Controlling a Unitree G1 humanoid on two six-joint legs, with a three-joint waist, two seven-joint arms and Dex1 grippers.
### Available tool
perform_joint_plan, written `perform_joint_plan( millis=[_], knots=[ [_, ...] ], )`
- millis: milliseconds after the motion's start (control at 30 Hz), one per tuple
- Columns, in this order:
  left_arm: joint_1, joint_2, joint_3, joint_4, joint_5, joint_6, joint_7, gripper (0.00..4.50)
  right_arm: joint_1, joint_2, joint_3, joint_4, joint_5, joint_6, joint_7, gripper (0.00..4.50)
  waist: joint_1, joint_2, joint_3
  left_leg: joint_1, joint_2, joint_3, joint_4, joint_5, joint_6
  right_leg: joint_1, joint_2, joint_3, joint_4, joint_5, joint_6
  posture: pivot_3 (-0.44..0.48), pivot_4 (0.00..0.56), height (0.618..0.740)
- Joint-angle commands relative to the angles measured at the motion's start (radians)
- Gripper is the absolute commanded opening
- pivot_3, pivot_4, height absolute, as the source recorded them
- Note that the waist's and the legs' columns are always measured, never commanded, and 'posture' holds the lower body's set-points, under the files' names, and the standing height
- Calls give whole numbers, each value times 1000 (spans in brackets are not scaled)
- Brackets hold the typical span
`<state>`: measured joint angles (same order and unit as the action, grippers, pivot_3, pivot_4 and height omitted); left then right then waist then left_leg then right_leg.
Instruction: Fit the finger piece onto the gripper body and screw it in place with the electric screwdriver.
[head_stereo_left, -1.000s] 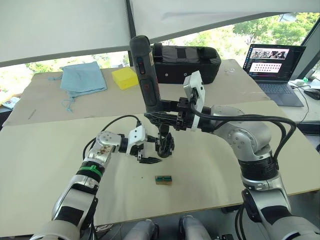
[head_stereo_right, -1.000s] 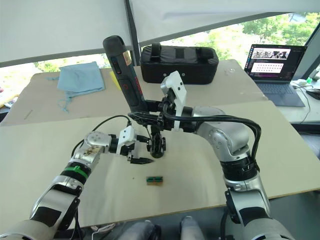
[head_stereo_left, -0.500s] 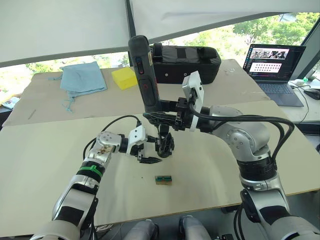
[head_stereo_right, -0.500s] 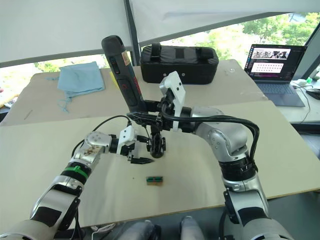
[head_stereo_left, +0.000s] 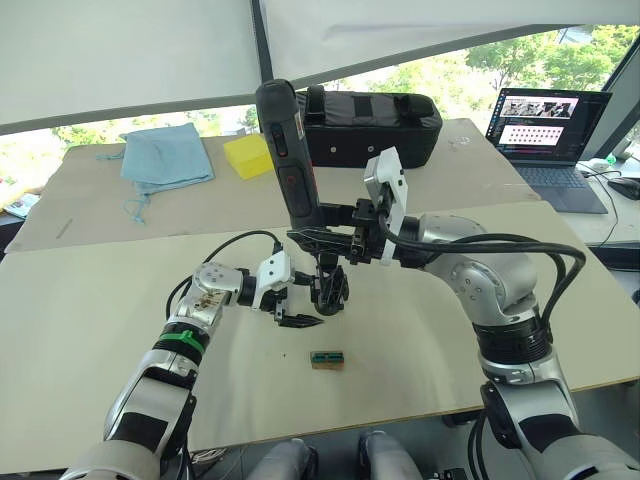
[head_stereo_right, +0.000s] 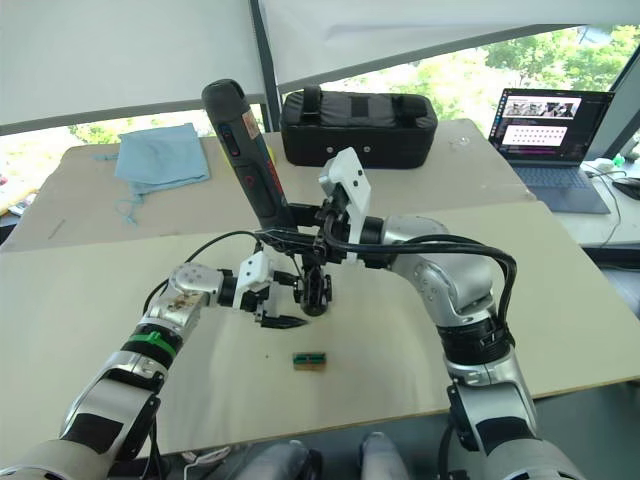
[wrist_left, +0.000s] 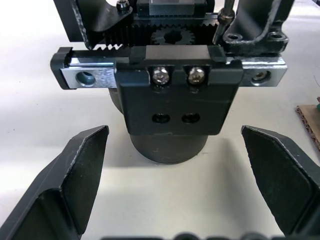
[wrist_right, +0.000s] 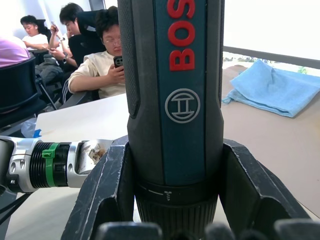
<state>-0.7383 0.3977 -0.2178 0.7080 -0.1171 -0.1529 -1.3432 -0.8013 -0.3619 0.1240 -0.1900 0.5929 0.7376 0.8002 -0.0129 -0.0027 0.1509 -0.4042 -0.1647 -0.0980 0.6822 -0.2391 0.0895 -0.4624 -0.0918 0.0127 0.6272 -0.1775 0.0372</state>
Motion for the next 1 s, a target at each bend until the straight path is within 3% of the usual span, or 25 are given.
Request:
perform_joint_plan(
  millis=[33,1000],
  knots=[
    [-15,6,15,-25,-2,-4,0,4500,-47,3,-41,-44,23,-25,5,1923,0,0,0,0,0,0,0,0,0,0,0,0,0,0,0,0,150,740],
    [-26,4,18,-17,-3,-11,0,4500,-27,0,-38,-71,38,-7,10,1923,0,0,0,0,0,0,0,0,0,0,0,0,1,0,0,0,150,740]
  ],
)
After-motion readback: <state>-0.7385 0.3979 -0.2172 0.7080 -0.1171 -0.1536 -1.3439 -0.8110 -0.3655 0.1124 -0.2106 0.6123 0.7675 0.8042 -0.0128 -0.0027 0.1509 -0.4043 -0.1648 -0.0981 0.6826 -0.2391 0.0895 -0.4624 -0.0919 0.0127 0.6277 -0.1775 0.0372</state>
